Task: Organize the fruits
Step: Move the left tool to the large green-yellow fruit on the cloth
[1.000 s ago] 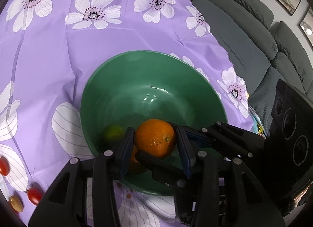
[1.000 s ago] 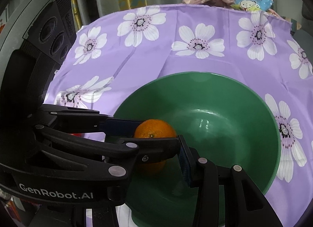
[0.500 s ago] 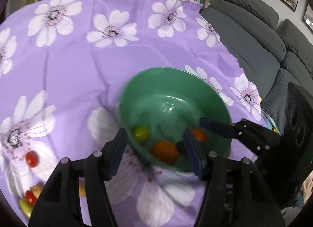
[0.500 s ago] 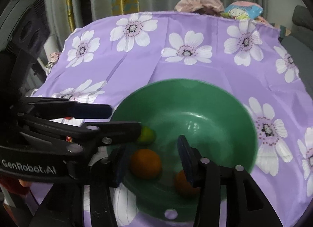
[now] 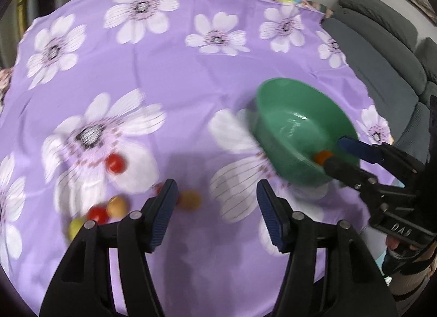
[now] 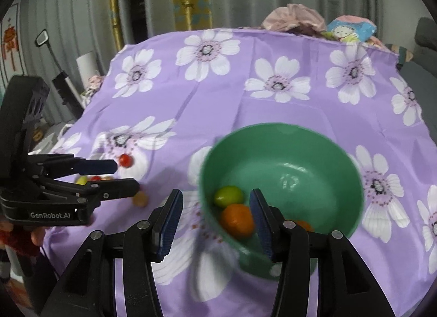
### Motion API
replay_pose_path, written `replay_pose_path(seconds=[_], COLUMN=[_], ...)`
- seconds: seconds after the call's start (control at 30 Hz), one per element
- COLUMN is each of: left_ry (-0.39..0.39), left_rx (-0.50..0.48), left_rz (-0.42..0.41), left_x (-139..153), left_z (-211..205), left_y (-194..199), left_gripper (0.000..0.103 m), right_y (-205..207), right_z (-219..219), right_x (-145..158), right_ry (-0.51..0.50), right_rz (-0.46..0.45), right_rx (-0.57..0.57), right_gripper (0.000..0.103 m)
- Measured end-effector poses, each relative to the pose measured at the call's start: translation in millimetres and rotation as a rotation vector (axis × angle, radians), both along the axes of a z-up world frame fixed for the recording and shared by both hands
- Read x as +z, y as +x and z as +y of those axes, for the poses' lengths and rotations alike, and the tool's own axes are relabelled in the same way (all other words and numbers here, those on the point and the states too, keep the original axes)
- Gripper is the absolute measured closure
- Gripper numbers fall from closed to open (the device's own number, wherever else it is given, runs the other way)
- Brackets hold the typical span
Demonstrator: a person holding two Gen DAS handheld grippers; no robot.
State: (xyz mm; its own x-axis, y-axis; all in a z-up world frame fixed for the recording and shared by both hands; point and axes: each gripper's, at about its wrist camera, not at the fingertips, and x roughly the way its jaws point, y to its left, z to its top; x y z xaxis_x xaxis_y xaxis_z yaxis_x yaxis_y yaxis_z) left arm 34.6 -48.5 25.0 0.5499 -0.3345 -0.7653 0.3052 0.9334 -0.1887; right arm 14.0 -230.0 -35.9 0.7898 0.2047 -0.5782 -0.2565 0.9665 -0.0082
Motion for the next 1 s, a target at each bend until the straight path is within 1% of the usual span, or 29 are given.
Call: replay_pose_path(seconds=[0.1,0.23,0.27,0.37,0.53,0.67,0.8,1.0], left_ry=[0.004,0.042,0.042,0.015,-0.026,-0.064,-0.085,-0.116], left_rx=[0.047,0.107,0.122,0.170,0.221,0.238,0.229,0.215], left_rz=[0.014,0.039,0.046,0.070,0.085,0.071,0.056,0.058], left_x=[-7,-19,-22,-30,-36,-36,-36,-36], left_z=[24,53,60,81,105,113,118,126], left_y=[-13,-28,-31,-41,-51,-53,-50,-40], left_gripper=[0.042,0.042,0.042,0.042,0.042,0.042,0.043,0.044], right_y=[-4,-5,-5,-4,-4,-5,-4,1], right_z=[10,25,28,42,65,83,102,124], right_x=[-6,-17,-19,-27,-37,-42,-48,-53], right_ry=[0.002,0.009,0.016,0.040,0.027,0.026,0.016,0.039], right_rz=[0.025,0.070,0.082,0.123,0.155,0.179,0.203,0.233], right_rx=[0.038,0.092,0.105,0.158,0.216,0.264,0.306,0.366], right_gripper=[0.052,0.051,0.051,0.051,0.051,0.051,0.051,0.051])
